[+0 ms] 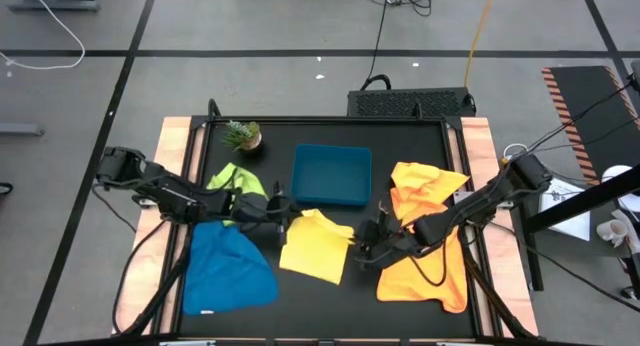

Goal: Fold microfiber towels
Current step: Fold the yellow microfiber cloth

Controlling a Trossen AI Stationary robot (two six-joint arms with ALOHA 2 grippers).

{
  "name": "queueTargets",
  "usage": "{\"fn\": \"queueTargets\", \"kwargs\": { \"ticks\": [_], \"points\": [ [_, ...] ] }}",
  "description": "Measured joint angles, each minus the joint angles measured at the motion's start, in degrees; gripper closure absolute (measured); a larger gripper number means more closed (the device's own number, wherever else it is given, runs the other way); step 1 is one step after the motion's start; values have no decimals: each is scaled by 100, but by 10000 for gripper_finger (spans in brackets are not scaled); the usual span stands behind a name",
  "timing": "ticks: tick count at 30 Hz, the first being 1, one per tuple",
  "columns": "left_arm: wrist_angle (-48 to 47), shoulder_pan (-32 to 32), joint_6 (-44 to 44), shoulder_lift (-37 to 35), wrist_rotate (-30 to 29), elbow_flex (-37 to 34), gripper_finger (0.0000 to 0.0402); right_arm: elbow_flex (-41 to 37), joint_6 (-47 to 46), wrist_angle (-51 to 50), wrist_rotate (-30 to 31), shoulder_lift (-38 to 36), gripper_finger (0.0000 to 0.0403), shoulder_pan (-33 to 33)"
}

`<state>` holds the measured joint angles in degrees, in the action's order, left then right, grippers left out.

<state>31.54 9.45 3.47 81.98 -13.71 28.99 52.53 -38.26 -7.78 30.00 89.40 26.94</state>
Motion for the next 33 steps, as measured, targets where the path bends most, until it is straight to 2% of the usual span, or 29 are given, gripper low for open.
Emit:
{"fn": "queueTargets", "kwargs": {
  "ticks": [5, 8, 13, 24, 29, 33],
  "points": [
    [937, 256, 287, -29, -5, -645, 399, 0, 11, 489, -10, 351, 403, 95],
    [1395, 437, 362, -31, -9, -979, 400, 0, 153, 1047, -214, 606, 403, 125],
    [1576, 845, 403, -31, -155, -1331, 400, 13, 299, 1642, -498, 1040, 403, 120],
    [1087, 1812, 418, -27, -198, -1340, 395, 28, 184, 1921, -921, 1386, 403, 122],
    [828, 2011, 306, -27, -204, -1340, 397, 26, 419, 2199, -1038, 1395, 403, 124],
    [762, 2092, 83, -27, -128, -1343, 382, 19, 466, 2173, -1086, 1395, 403, 125]
  ]
}}
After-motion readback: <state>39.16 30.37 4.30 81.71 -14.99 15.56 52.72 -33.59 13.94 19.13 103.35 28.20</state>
